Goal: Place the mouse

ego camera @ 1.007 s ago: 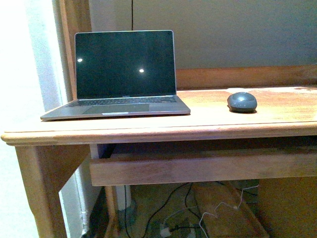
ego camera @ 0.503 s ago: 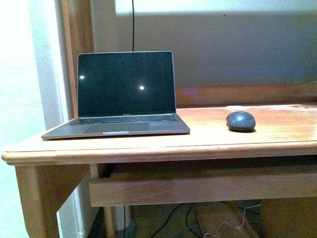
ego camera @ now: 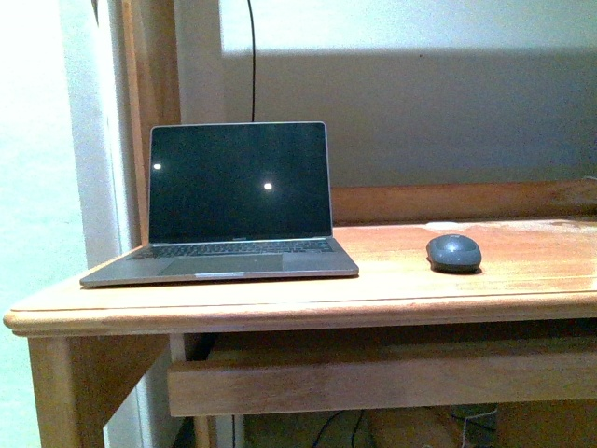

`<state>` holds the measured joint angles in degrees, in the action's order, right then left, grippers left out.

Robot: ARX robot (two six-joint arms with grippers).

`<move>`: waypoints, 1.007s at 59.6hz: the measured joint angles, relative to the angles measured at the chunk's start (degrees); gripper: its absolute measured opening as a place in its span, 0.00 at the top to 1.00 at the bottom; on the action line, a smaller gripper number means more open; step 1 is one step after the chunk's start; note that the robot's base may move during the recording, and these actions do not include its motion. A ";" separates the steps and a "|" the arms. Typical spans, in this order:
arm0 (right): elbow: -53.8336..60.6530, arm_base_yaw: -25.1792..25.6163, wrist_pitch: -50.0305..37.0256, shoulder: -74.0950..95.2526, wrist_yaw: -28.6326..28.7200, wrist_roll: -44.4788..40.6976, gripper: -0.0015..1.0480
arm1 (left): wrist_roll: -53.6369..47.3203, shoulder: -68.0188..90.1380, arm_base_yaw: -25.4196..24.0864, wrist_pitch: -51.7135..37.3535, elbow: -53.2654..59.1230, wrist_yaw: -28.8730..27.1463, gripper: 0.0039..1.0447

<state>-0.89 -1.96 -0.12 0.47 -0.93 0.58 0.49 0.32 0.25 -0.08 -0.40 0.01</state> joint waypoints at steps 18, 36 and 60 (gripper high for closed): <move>0.00 1.73 0.04 -0.15 0.76 -0.24 0.97 | 0.00 0.00 0.00 0.00 0.00 -0.02 0.07; 0.00 1.75 0.04 -0.15 0.76 -0.35 0.54 | 0.00 0.00 0.00 0.00 0.00 -0.02 0.07; 0.00 1.77 0.04 -0.15 0.79 -0.35 0.07 | 0.00 0.00 0.00 0.00 0.00 -0.02 0.07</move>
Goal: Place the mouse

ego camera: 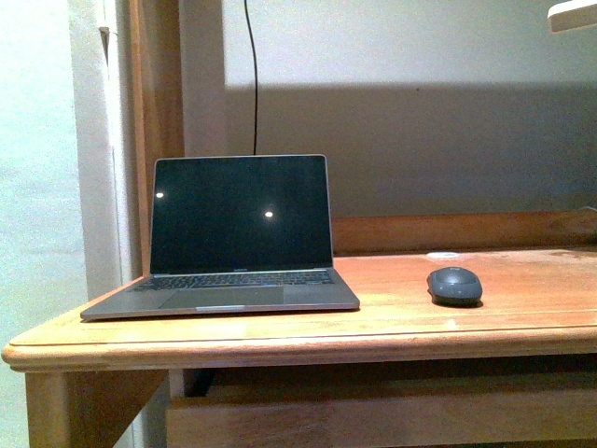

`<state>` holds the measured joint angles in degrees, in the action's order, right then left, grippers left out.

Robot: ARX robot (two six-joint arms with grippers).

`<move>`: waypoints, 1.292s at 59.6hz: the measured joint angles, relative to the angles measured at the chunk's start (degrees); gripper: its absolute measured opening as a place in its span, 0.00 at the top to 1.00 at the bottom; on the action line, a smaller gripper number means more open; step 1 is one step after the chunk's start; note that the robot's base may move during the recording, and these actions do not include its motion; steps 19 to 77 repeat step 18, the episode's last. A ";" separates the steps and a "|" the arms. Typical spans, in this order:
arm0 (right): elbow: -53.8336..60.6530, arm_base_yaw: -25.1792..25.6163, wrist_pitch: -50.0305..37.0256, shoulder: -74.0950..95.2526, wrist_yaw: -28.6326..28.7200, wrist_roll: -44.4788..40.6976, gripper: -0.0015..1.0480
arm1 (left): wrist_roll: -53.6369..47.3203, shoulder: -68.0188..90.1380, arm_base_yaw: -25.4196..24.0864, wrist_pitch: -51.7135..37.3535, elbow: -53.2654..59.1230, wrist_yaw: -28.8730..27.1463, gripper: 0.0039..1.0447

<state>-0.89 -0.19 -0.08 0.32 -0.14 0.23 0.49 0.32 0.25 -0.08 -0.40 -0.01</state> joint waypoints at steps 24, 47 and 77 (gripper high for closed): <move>0.00 0.00 0.00 0.00 0.00 0.00 0.07 | 0.00 0.00 0.00 0.00 0.00 0.00 0.07; 0.00 0.00 0.00 0.00 0.00 0.00 0.07 | 0.00 0.00 0.00 0.00 0.00 0.00 0.07; 0.00 0.00 0.00 0.00 0.00 0.00 0.07 | 0.00 0.00 0.00 0.00 0.00 0.00 0.07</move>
